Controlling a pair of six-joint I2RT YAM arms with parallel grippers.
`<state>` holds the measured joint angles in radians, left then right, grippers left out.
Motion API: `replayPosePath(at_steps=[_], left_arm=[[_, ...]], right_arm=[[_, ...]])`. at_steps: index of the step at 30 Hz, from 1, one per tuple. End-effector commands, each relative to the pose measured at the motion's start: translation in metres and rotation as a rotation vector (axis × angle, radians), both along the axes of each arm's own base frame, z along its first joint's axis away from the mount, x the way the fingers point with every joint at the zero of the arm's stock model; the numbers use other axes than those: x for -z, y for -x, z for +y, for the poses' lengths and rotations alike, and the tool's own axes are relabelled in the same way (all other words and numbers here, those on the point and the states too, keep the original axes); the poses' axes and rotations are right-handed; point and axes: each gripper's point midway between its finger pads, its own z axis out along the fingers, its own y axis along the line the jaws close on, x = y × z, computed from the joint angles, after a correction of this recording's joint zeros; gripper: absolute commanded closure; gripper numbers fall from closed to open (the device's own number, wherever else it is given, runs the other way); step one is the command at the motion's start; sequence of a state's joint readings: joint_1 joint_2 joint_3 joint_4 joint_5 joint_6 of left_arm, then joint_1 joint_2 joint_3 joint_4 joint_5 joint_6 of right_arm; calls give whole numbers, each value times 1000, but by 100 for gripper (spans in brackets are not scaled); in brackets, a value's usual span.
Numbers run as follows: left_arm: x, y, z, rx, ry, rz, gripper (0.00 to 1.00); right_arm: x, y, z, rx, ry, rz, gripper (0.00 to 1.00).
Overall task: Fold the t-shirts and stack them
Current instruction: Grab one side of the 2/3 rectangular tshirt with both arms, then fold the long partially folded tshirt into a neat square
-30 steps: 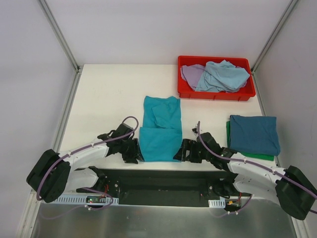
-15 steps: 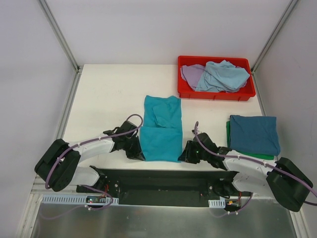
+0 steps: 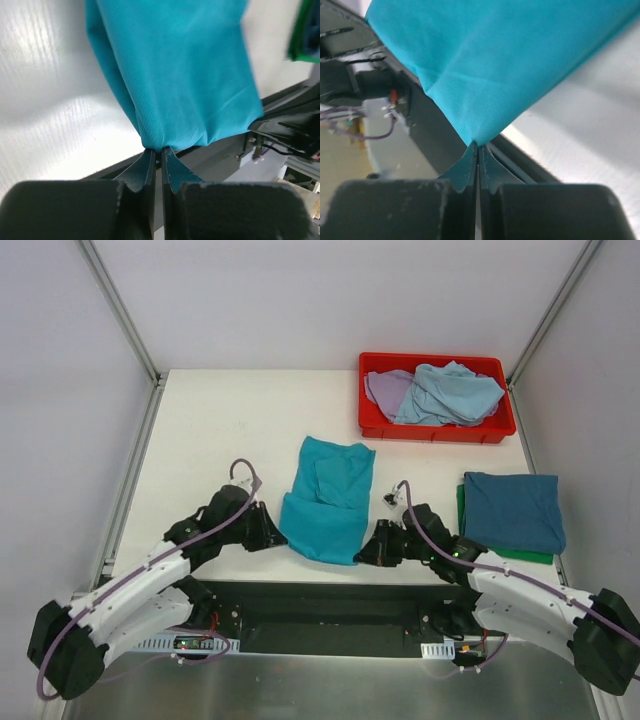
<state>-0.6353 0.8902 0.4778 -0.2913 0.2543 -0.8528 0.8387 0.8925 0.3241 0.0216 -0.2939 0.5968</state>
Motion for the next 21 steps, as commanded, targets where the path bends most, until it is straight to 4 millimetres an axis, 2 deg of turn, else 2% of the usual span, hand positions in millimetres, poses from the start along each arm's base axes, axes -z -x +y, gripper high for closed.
replayPosePath(at_steps=[1,6,11,15,21], left_arm=[[-50,-4,10,-5,46,-198,100],[-91,-8,14,-24,79,-288,100],[-119,-20,8,-20,83,-340,100],[-132,-44,7,-62,40,-390,100],[-131,-81,-8,-65,-24,-403,100]], right_arm=[[-60,18,20,-150,-177,-41,100],[-100,29,24,-187,-304,-62,100],[-113,28,22,-167,-337,-78,100],[-116,10,18,-94,-326,-127,99],[-107,-38,-3,86,-286,-124,100]])
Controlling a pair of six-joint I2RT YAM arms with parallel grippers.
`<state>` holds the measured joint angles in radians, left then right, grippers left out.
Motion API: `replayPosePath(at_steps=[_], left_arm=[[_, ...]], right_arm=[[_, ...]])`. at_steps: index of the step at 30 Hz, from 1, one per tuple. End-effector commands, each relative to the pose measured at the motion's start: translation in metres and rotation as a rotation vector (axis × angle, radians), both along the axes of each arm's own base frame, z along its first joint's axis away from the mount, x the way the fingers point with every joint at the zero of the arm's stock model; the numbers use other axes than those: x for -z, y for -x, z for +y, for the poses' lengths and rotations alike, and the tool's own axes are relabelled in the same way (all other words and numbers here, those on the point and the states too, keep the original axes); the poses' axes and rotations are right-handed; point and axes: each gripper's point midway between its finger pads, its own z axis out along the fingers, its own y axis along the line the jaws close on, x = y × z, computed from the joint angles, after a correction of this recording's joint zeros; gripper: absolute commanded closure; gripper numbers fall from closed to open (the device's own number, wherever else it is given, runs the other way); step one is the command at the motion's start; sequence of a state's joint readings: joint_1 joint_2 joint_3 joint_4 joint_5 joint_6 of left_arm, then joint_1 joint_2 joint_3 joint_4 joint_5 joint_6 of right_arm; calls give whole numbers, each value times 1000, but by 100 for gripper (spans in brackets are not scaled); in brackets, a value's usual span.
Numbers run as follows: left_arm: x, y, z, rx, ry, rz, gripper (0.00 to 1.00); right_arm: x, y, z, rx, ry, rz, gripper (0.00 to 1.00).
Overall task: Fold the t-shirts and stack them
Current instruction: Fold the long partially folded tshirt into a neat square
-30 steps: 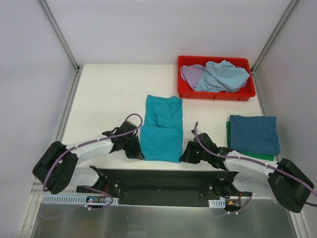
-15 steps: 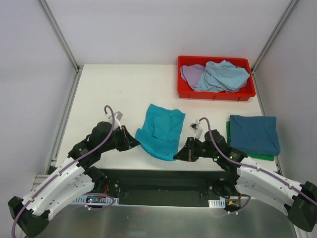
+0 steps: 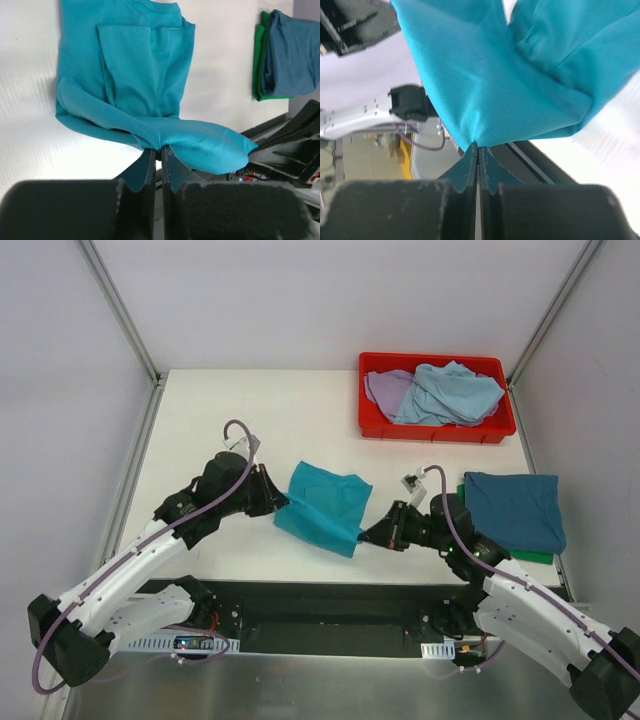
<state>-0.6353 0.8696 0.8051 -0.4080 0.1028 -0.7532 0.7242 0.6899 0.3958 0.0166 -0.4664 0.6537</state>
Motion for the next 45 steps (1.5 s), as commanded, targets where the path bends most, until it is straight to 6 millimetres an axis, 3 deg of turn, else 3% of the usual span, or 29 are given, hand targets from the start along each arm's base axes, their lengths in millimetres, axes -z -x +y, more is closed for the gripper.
replayPosePath(at_steps=[1,10,17,23,29,35,39,42,44,45], left_arm=[[-18,-37,-5,-35,-39,-98,100],[-14,-98,-12,-61,-32,-81,100],[8,-134,-23,-20,-72,-30,100],[34,-174,-26,-70,-107,34,100],[70,-203,-32,-77,-110,127,100],[91,-226,-29,-91,-111,167,100],[104,-233,-29,-93,-116,191,100],[105,-238,-28,-93,-122,184,85],[93,-242,-30,-80,-110,156,59],[86,-243,-32,-72,-102,141,44]], right_arm=[[-17,-37,-10,115,-14,-23,100],[-12,-91,-26,232,88,-70,100],[4,-129,-39,293,167,-54,100],[21,-177,-53,411,226,-56,99],[44,-212,-46,413,243,-18,99],[56,-238,-39,412,250,-10,98],[70,-255,-37,404,275,0,93],[74,-265,-34,390,278,0,88],[63,-268,-25,342,241,-13,67],[56,-267,-21,317,223,-22,51]])
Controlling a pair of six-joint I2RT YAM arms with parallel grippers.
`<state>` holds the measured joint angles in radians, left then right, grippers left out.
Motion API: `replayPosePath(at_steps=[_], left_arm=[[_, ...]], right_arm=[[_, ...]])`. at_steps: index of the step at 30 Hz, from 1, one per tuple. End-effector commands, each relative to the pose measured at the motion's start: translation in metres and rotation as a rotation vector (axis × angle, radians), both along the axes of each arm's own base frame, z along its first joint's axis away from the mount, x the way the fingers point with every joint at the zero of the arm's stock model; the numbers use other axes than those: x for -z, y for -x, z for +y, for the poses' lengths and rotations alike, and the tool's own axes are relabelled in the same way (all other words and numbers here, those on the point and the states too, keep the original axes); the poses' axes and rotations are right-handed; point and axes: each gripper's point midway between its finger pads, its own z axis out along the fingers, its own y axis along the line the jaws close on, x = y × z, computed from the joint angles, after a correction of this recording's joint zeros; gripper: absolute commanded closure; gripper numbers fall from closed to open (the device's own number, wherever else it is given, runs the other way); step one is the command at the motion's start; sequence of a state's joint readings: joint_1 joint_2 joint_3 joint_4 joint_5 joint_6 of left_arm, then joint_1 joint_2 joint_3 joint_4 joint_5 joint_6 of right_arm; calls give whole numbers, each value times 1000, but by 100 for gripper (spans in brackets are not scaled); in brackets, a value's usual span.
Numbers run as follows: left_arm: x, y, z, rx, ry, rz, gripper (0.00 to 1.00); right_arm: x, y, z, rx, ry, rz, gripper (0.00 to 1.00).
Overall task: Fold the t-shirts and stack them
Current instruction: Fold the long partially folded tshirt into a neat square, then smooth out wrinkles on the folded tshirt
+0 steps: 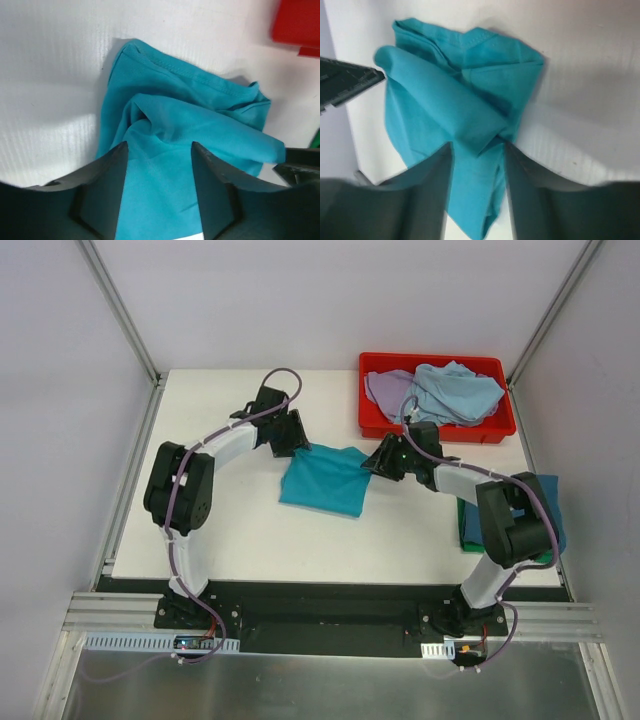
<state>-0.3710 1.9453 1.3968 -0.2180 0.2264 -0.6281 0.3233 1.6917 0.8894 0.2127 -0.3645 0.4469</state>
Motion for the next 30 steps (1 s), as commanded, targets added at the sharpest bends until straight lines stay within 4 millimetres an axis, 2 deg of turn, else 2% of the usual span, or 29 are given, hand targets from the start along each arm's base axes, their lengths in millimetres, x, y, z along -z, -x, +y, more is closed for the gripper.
replayPosePath(at_steps=[1,2,4,6,9,12,14,17,22,26,30], left_arm=[[-43,-19,-5,26,41,-113,36],[-52,-17,-6,32,55,-127,26],[-67,-9,-8,49,76,-149,12],[-76,3,-11,76,92,-162,1],[-76,23,-22,136,133,-152,1],[-73,30,-36,184,192,-131,1],[-71,26,-44,207,220,-117,1],[-60,15,-52,221,226,-97,1],[-14,-10,-48,173,164,-47,1],[24,-6,-49,169,205,76,1],[46,6,-42,141,180,135,1]], right_arm=[[-45,-18,15,-90,-68,-133,38],[-51,-15,16,-102,-64,-145,25],[-59,-6,12,-106,-36,-153,1],[-62,9,9,-110,-11,-150,4],[-63,33,15,-148,8,-152,4],[-66,44,34,-211,-37,-155,4],[-65,41,45,-237,-70,-148,4],[-61,22,56,-245,-77,-161,4],[-28,-20,63,-222,-25,-119,4],[10,-36,66,-212,5,-28,4],[35,-30,63,-205,23,39,4]])
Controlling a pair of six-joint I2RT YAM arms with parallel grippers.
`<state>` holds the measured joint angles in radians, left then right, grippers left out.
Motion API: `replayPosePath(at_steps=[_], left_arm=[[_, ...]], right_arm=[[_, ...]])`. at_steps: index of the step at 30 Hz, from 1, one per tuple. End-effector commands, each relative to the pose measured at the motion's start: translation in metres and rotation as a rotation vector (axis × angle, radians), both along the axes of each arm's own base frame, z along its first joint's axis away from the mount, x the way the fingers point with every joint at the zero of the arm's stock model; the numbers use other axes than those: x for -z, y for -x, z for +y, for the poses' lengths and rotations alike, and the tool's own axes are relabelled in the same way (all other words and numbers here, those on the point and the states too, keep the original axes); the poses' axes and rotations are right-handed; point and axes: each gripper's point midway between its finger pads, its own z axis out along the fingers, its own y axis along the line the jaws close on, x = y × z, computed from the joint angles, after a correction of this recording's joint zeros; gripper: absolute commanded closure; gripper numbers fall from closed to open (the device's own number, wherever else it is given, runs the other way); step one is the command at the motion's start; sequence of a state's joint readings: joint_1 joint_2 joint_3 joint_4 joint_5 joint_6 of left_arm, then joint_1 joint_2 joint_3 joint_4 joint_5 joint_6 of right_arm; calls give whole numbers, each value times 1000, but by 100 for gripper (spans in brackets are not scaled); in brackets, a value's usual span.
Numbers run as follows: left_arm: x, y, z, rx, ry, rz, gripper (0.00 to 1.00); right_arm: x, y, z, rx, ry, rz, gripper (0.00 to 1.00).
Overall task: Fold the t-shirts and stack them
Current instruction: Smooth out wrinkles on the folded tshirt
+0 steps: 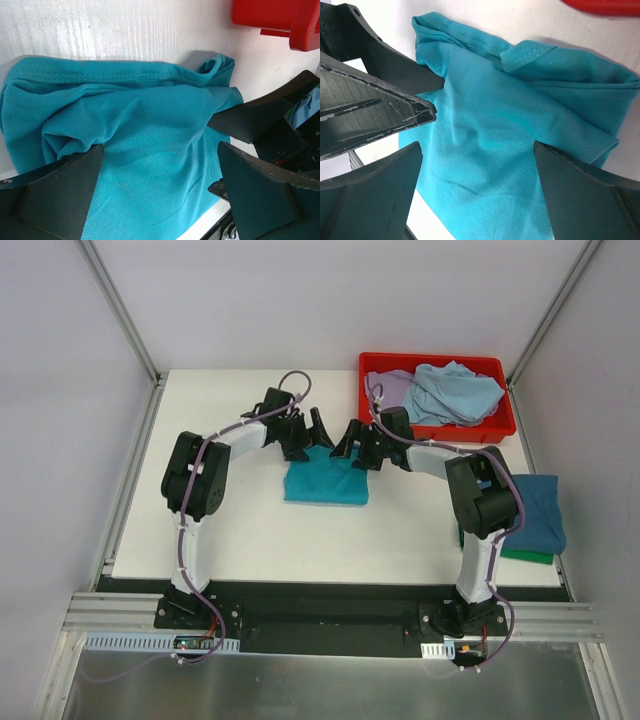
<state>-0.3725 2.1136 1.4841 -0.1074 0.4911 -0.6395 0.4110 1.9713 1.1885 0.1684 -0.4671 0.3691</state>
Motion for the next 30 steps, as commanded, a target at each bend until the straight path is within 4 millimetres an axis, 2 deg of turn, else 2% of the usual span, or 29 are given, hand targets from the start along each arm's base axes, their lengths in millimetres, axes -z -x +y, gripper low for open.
replayPosePath(at_steps=[1,5,7,10,11,15,18,21,25,27,28,30], left_arm=[[34,19,10,-15,-47,94,1],[37,43,22,-42,-85,121,1],[40,65,26,-35,-99,145,1],[28,89,20,-18,-106,118,1],[31,105,19,-7,-119,129,1],[19,150,12,25,-147,99,1],[-5,163,12,8,-147,23,1],[-35,163,19,-18,-123,-69,1],[-72,166,39,-72,-126,-195,1],[-85,168,59,-129,-166,-256,1],[-94,171,67,-149,-169,-282,1],[-102,174,90,-227,-212,-336,1]], right_arm=[[26,6,-6,6,49,53,4],[33,30,-14,8,67,85,4],[30,46,-15,-6,77,85,4],[19,72,-19,-18,87,65,4],[14,81,-21,-18,97,55,4],[9,115,-37,-6,162,40,4],[-7,128,-45,-6,186,-4,4],[-34,132,-57,10,219,-77,4],[-80,132,-75,48,243,-210,4],[-109,137,-86,82,230,-284,4],[-112,138,-91,96,237,-299,4],[-131,142,-108,173,236,-370,4]])
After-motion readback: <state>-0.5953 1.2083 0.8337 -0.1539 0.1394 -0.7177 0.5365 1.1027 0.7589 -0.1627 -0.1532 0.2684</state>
